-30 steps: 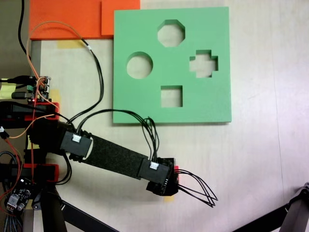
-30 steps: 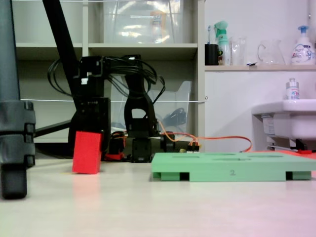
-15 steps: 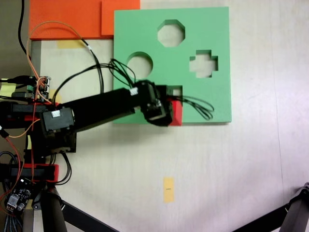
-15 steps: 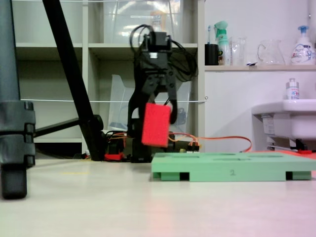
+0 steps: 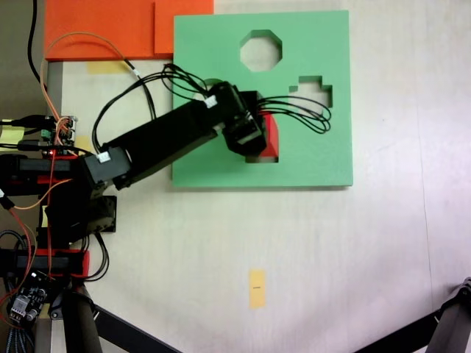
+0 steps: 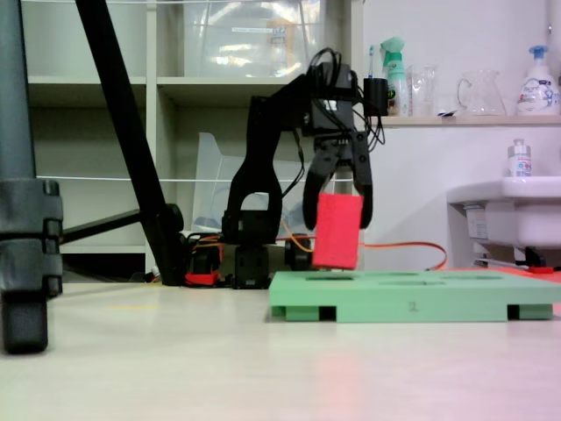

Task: Put the square block into the corresponding hole

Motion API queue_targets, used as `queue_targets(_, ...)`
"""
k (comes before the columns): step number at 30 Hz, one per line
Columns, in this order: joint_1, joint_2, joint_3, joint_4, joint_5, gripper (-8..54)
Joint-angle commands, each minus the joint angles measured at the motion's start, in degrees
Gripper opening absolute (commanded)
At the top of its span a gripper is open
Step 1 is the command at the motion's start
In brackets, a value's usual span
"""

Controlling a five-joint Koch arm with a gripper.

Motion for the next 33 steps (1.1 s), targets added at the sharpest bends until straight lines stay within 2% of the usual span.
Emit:
queue_targets(1, -1.23, 0.79, -3.78, 2.2, 1.32, 24.3)
queue_targets(17, -0.35, -2.64, -3.78, 3.43, 1.05, 24.3)
queue_targets(21, -0.53, -6.59, -3.96, 3.34, 0.62, 24.7)
queue_targets(25, -0.97, -11.95, -4.57, 3.08, 0.44, 29.4)
queue_targets(27, -1.05, -13.18, -4.92, 2.9, -0.26, 34.1)
queue_targets(30, -1.23, -12.66, -7.21, 2.99, -2.11, 38.9)
queue_targets(32, -1.49, -9.76, -7.38, 3.16, -2.11, 45.4)
queue_targets(33, -1.58, -8.0, -7.47, 3.16, -2.02, 46.1)
